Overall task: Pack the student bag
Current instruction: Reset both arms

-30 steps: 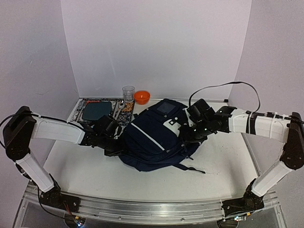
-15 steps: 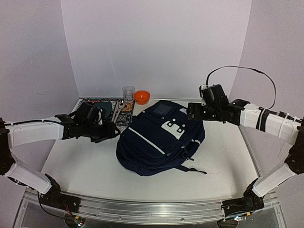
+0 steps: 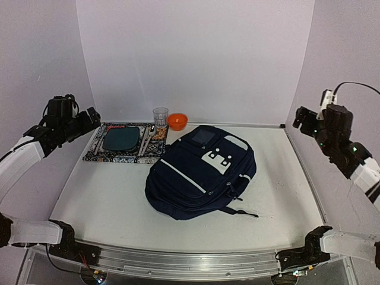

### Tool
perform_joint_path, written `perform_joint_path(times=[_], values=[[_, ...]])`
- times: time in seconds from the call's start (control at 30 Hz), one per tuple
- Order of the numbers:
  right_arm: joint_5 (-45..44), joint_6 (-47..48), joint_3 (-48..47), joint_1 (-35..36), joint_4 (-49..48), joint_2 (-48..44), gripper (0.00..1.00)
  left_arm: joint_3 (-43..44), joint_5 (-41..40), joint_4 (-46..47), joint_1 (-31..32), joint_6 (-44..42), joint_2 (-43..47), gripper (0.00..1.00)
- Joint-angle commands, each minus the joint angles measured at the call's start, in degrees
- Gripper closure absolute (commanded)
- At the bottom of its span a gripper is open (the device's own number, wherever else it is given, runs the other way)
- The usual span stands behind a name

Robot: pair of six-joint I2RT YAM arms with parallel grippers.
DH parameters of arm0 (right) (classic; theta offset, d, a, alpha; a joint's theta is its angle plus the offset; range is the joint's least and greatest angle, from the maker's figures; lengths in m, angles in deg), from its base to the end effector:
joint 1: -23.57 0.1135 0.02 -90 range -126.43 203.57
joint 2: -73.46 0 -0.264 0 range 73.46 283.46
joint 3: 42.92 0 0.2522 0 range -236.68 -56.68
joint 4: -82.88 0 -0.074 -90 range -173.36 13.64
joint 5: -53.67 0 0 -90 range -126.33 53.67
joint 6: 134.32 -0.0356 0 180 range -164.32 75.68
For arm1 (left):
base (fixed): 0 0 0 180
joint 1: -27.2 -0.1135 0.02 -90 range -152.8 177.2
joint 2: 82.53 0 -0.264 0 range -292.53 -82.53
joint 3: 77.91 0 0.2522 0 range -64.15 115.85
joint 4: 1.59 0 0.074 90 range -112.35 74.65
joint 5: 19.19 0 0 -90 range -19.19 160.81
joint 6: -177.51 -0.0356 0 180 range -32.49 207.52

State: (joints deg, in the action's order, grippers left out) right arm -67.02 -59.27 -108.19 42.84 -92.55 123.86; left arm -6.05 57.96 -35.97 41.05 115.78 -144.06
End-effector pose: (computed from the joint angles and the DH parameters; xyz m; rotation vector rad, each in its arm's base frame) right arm 0.1933 0.0483 0.4003 0.3917 1.3623 0.1215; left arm 0.2364 -0.0501 0.3465 -0.3926 1.9491 -0.2539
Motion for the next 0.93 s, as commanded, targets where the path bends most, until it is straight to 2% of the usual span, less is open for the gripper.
perform_joint_path(times=[0.0, 0.17, 0.33, 0.53, 0.9], values=[[-7.57, 7.45, 3.39, 0.02, -2.29, -11.07, 0.02, 3.38, -9.78, -0.21, 0.12, -8.2, 7.49, 0.0], [-7.62, 11.46, 7.15, 0.0, -2.24, -22.7, 0.02, 2.29, -16.14, 0.15, 0.2, -11.29, 16.69, 0.0], [-8.09, 12.08, 9.54, 0.0, -2.15, -27.92, 0.02, -2.61, -20.85, 0.87, 0.15, -9.16, 24.16, 0.0], [-6.46, 10.53, 10.99, 0.03, -2.15, -28.02, 0.02, -9.89, -23.37, 1.96, 0.19, -6.7, 29.31, 0.01], [-4.72, 9.29, 11.5, 0.03, -2.15, -25.37, 0.02, -13.26, -23.95, 1.7, 0.13, -5.99, 32.98, 0.01]])
